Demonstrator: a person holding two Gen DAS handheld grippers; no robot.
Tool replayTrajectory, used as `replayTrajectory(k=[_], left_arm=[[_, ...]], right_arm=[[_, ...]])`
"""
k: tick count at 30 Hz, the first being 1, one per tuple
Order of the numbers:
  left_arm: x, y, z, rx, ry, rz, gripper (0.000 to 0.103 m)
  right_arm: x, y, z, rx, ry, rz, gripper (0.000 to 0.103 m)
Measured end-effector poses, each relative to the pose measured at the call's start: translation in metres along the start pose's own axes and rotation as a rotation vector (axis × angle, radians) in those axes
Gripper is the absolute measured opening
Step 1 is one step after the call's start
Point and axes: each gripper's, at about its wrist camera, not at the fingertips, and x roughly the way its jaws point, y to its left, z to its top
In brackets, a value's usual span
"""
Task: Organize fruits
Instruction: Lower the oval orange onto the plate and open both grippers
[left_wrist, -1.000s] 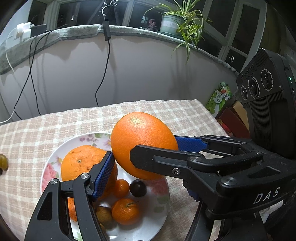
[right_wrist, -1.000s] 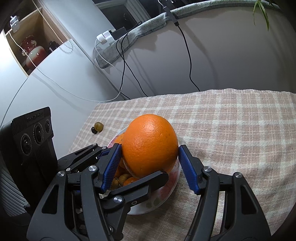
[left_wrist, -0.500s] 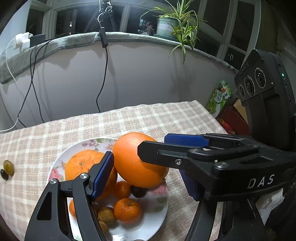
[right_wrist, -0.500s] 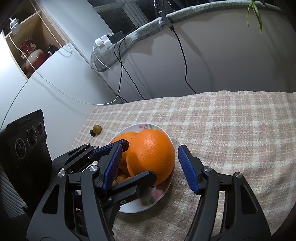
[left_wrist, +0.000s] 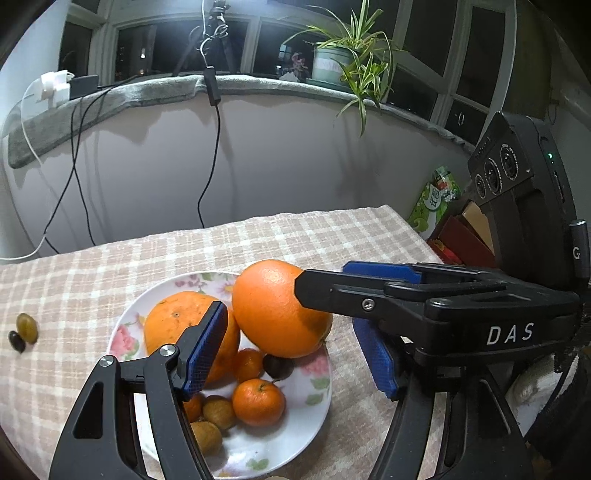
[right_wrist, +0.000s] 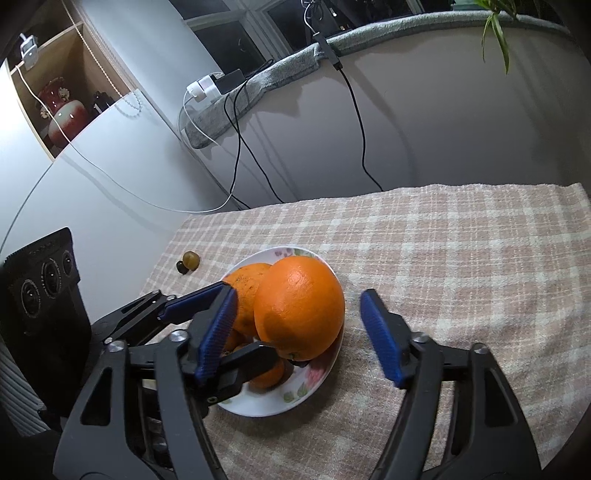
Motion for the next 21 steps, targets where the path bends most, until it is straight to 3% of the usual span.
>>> replayTrajectory(k=[21], left_arm=[[-0.04, 0.013, -0.011, -0.012, -0.076, 0.038, 0.071]], right_arm=[[-0.009, 0.021, -0.003, -0.023, -0.063, -0.028, 0.077]])
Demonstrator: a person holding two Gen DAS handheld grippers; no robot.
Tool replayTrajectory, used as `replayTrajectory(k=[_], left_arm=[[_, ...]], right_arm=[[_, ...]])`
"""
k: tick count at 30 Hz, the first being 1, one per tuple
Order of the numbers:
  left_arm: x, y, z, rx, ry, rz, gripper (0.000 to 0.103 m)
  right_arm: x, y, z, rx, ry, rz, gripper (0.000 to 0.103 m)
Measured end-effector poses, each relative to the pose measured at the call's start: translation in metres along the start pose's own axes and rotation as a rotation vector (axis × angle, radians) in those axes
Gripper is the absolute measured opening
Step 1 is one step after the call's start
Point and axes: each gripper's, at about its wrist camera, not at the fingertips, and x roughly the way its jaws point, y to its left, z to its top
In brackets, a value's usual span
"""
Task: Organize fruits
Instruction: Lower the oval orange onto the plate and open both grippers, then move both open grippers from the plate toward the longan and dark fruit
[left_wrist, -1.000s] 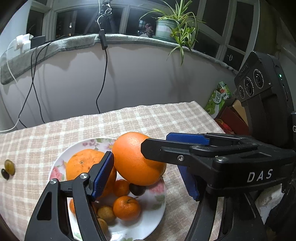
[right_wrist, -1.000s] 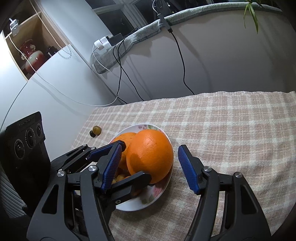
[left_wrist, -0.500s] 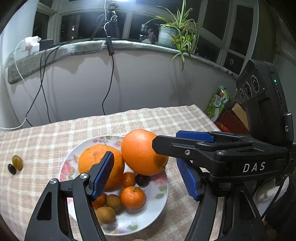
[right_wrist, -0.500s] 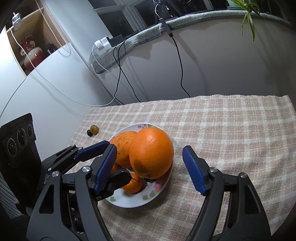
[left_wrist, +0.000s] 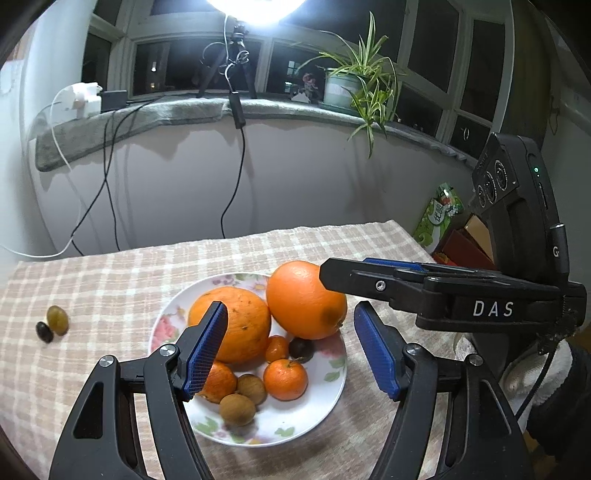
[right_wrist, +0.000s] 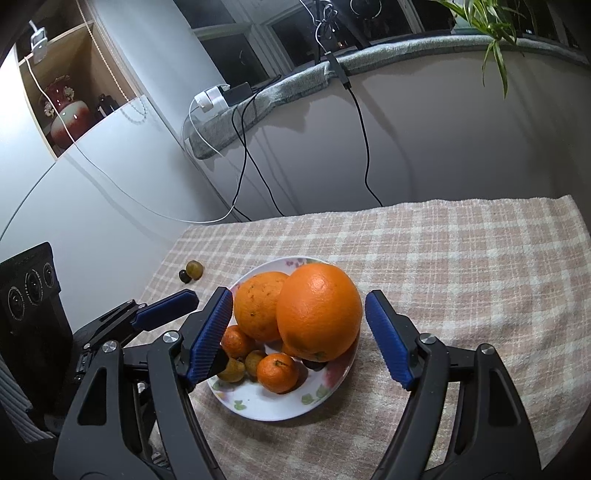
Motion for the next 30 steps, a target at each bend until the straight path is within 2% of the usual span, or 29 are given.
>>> replayTrajectory(k=[10, 12, 15, 23, 30], left_arm=[[-0.009, 0.017, -0.003, -0.015, -0.016, 0.029, 0.071], [-0.01, 0.022, -0.003, -0.019, -0.017, 0.038, 0.071], [-0.013, 0.032, -0.005, -0.027, -0.02, 0.051, 0.071], [-0.021, 0.067, -0.012, -0.06, -0.018, 0.101, 0.071], [-0.028, 0.113, -0.026, -0.109, 0.003, 0.167, 0.071]], right_arm=[[0.002, 0.016, 0.004, -0.045, -0.048, -0.003, 0.078], [0.004, 0.02, 0.005, -0.058, -0.05, -0.007, 0.086], [0.008, 0.027, 0.007, -0.075, -0.047, -0.01, 0.09], [0.034, 0.047, 0.013, -0.122, 0.034, -0.025, 0.09], [0.06, 0.073, 0.015, -0.179, 0.097, -0.022, 0.09]])
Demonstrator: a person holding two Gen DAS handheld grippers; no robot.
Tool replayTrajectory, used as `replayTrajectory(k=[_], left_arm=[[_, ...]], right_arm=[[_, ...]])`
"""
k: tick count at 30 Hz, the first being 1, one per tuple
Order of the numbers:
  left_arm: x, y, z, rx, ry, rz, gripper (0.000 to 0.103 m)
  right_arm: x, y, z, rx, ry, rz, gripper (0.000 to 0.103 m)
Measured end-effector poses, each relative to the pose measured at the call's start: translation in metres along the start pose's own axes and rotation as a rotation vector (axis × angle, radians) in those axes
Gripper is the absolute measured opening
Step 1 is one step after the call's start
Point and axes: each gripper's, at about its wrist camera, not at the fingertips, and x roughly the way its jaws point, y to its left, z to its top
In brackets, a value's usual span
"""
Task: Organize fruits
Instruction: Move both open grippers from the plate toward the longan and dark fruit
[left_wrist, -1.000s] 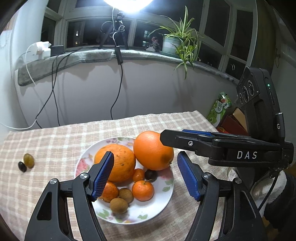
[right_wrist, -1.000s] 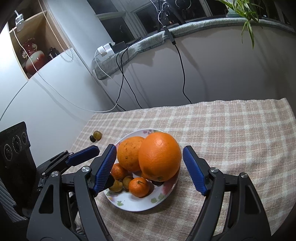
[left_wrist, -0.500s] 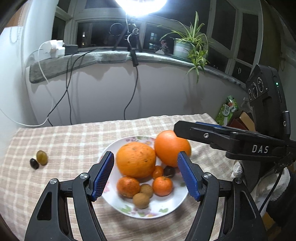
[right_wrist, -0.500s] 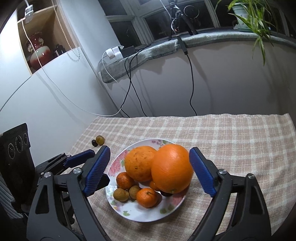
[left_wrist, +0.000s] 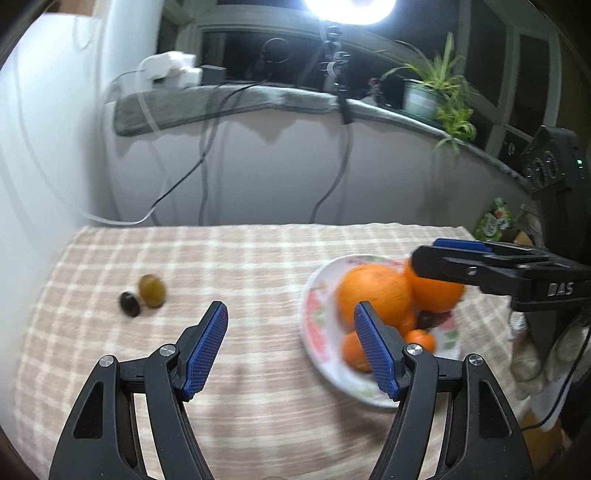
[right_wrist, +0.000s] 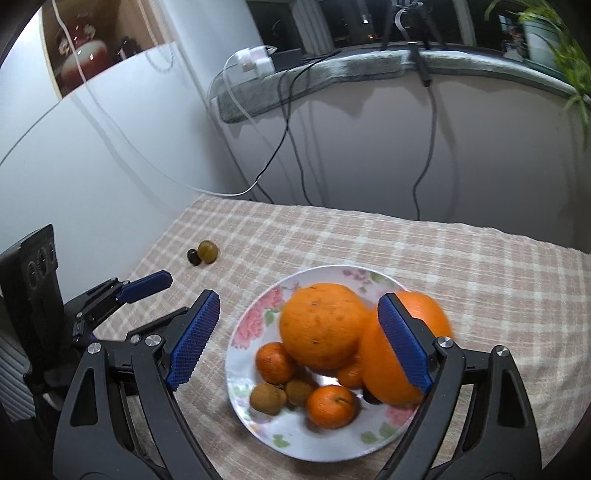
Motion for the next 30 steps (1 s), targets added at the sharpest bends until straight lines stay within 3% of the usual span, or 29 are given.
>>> replayTrajectory(k=[12, 22, 30], left_arm=[[0.003, 0.068, -0.014, -0.093, 0.012, 0.068, 0.071], [0.019, 0.113, -0.018, -0.167, 0.039, 0.079, 0.07], [0.034, 0.135, -0.016, -0.185, 0.074, 0.068, 0.054]], right_arm=[[0.044, 0.042, 0.014, -0.069, 0.052, 0.074, 0.09], [0.088, 0.06, 0.029, -0.005, 0.125, 0.165, 0.09], [0.126, 0.075, 0.04, 0.046, 0.192, 0.235, 0.084]])
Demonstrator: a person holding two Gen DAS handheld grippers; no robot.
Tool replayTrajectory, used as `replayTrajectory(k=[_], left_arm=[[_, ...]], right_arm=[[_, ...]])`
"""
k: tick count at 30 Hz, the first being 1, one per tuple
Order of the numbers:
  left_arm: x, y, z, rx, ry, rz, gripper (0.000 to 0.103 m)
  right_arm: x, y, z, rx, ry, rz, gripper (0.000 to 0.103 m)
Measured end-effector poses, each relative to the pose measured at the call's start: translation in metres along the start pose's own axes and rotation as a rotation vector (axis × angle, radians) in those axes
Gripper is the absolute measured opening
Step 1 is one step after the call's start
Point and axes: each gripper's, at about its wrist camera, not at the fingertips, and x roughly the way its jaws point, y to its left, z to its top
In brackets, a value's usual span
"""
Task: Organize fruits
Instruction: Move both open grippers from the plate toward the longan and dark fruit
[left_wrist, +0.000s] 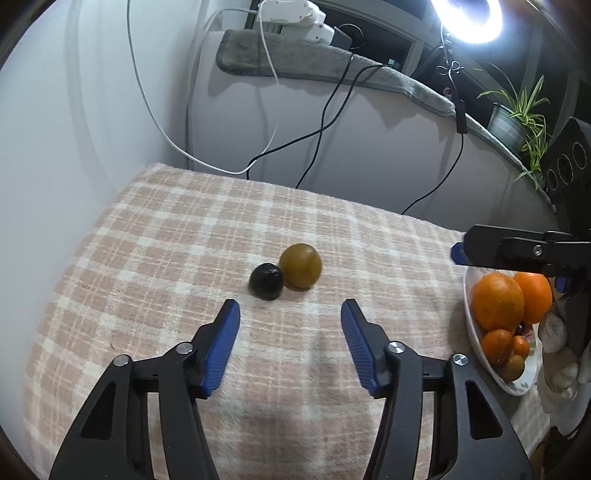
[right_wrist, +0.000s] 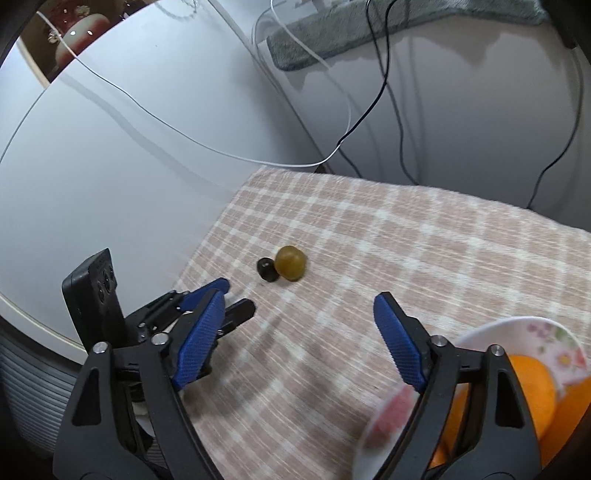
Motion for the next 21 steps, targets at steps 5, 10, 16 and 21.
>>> replayTrajectory(k=[5, 10, 16, 21], left_arm=[[0.009, 0.008, 0.005, -0.004, 0.018, -0.009, 0.047], [0.018, 0.012, 0.009, -0.005, 0.034, -0.016, 0.041], [0.027, 0.016, 0.011, -0.009, 0.047, -0.018, 0.04], [0.036, 0.016, 0.011, -0.004, 0.06, -0.02, 0.039]], right_arm=[[0.025, 0.007, 0.008, 0.021, 0.042, 0.023, 0.071], [0.047, 0.005, 0.017, 0.073, 0.075, 0.041, 0.06], [0.07, 0.0, 0.023, 0.133, 0.102, 0.051, 0.053], [0.081, -0.002, 0.025, 0.143, 0.116, 0.035, 0.049]])
